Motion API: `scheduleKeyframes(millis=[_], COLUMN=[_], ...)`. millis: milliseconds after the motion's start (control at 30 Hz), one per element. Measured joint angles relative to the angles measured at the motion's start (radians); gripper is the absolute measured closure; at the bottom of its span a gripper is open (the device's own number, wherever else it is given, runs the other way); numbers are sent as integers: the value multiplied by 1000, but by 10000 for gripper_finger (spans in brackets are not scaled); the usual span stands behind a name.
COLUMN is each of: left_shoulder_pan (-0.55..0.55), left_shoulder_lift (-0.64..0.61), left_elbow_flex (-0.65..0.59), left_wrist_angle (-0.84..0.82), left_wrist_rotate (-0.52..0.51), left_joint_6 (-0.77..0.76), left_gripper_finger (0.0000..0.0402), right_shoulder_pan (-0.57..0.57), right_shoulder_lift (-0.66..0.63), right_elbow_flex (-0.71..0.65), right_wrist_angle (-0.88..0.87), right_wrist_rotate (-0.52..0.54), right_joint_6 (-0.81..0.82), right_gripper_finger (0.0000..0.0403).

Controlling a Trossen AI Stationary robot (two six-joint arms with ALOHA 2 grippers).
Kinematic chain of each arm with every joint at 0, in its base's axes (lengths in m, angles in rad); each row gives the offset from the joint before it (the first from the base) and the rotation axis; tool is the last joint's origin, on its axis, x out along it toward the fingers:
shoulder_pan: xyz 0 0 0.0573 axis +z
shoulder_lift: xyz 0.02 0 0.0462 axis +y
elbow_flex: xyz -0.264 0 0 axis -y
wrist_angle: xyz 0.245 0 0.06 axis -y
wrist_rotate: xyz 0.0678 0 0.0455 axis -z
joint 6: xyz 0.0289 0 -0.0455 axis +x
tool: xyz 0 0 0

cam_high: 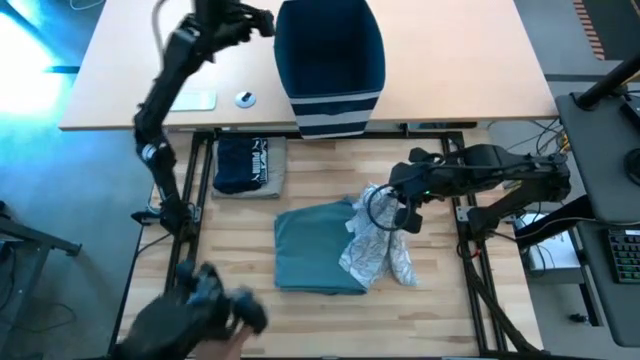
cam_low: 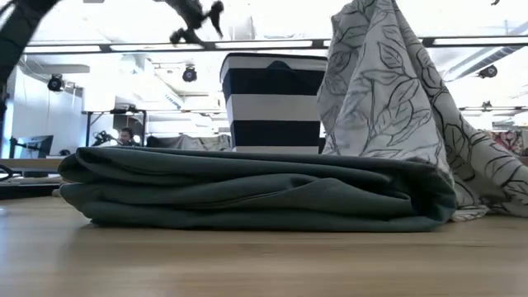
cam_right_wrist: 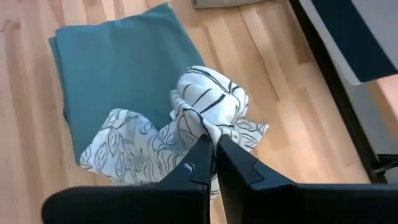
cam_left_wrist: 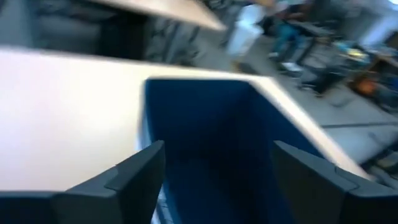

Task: Fold Laundry from Bin
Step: Remove the white shirt from the laundry bin

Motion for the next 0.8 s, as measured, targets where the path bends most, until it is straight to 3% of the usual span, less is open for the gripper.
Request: scheduleKeyframes(millis=[100,233,467,633,800], left_shoulder_pan=[-48,-182,-603,-959,-1322], left_shoulder_lift=[-83,-188,-295,-319,-300], left_elbow_flex=[0,0,-1,-2,-15], left_wrist_angle=[-23,-86,-295,-390,-536], left_wrist_rotate=[47,26,-128,-330,-627], left_joint_6=[47,105,249,224,-6], left_gripper_finger=[122,123,131,134,135], right_shoulder_pan=[0,-7,23,104,132], right_shoulder_lift=[-34,-83,-131,-117,-109], right_elbow_flex=[-17,-63,-135,-186,-344], right_wrist_angle=[-2,-2,5,6,-41], right_wrist_rotate=[2,9,-8,0,-38], right_joint_6=[-37,-59,123,307,538], right_gripper_finger=[394,394,394,394,394])
